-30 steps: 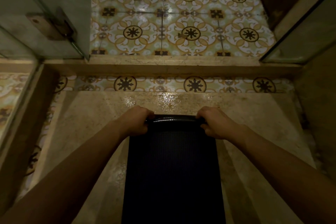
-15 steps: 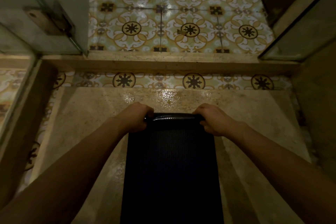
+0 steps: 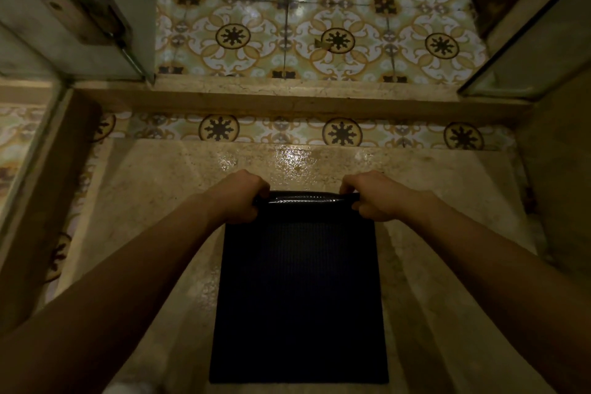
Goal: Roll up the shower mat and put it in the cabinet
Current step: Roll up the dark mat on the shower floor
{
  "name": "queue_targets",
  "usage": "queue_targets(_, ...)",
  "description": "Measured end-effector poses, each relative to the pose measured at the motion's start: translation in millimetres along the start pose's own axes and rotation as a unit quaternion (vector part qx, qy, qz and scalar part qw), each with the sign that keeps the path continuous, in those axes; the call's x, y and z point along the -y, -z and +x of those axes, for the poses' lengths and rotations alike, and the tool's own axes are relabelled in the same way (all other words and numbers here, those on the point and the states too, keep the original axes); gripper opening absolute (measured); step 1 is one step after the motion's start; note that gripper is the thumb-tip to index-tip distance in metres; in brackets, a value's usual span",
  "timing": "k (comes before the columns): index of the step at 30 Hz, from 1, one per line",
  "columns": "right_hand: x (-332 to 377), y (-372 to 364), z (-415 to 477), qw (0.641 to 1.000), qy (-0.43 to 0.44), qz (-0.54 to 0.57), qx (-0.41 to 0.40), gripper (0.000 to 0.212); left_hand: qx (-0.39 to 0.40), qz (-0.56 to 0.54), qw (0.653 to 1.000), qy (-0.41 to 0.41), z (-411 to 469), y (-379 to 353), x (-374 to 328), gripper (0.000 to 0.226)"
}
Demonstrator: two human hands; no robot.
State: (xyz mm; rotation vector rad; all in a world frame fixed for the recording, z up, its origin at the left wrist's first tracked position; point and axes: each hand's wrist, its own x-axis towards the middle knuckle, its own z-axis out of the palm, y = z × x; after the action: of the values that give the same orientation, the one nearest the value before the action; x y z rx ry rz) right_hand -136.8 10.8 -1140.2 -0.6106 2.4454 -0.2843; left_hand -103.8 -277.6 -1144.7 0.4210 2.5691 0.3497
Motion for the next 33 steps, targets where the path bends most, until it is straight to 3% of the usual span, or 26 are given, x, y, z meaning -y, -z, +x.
queue_targets(5,2.4,-7.2,-2.7,0.999,-0.007,0.000,-0.038,0.034,-0.042,0.001,0.999,0.005,0.5,-3.3,-3.0,0.018)
queue_targets(11,4.4,-8.9,-5.7,0.998,0.010,-0.022,-0.052,0.041,0.013,0.015,1.000,-0.016,-4.1,-9.0,-5.5,0.025)
queue_targets(18,11.4,-12.1,-13.8,0.995,0.018,-0.055,-0.076,0.030,-0.033,-0.010,0.999,0.005,0.0,-3.9,-5.4,0.031)
queue_targets(25,9.5,-11.2,-20.0,0.998,0.024,-0.035,-0.044,0.037,-0.040,0.013,0.999,-0.021,-9.6,-13.0,-6.4,0.032)
queue_targets(33,16.9,-12.9,-23.0,0.998,0.024,-0.045,-0.046,0.026,-0.054,0.018,0.998,-0.011,-12.7,-15.0,-12.2,0.024)
